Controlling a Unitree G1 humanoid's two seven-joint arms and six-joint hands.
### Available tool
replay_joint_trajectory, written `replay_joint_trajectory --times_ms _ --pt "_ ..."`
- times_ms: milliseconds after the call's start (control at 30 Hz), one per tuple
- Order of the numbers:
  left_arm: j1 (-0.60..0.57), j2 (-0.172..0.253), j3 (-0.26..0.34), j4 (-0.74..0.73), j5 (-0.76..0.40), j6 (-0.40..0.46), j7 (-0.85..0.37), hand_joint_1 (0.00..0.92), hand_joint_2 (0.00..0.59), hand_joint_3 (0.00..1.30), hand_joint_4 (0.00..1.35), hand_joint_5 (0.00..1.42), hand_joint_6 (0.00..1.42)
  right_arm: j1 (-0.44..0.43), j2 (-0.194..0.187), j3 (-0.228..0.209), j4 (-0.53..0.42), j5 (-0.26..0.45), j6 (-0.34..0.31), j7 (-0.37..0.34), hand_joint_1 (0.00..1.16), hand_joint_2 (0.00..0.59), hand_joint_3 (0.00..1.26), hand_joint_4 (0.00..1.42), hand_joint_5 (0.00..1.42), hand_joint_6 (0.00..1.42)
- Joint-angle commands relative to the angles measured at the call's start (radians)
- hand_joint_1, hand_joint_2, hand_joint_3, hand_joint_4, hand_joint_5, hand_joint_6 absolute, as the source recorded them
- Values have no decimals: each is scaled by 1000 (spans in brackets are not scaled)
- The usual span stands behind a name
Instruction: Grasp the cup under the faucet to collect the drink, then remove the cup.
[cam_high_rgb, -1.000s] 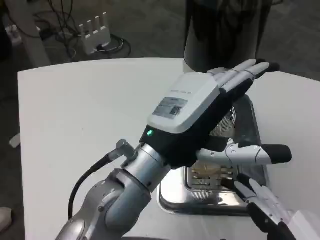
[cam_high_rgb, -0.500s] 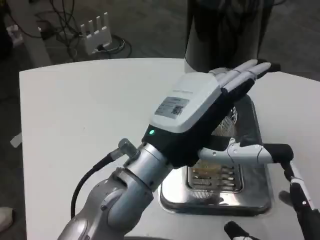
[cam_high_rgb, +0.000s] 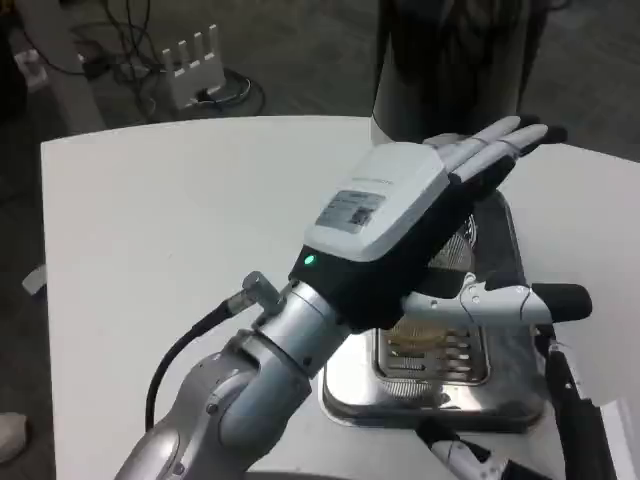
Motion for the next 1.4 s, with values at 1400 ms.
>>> replay_joint_trajectory --times_ms 1400 --pt "8 72 -8 -22 -8 -12 -74 0 79 166 101 201 142 -439 37 24 323 67 147 -121 799 176 23 38 41 143"
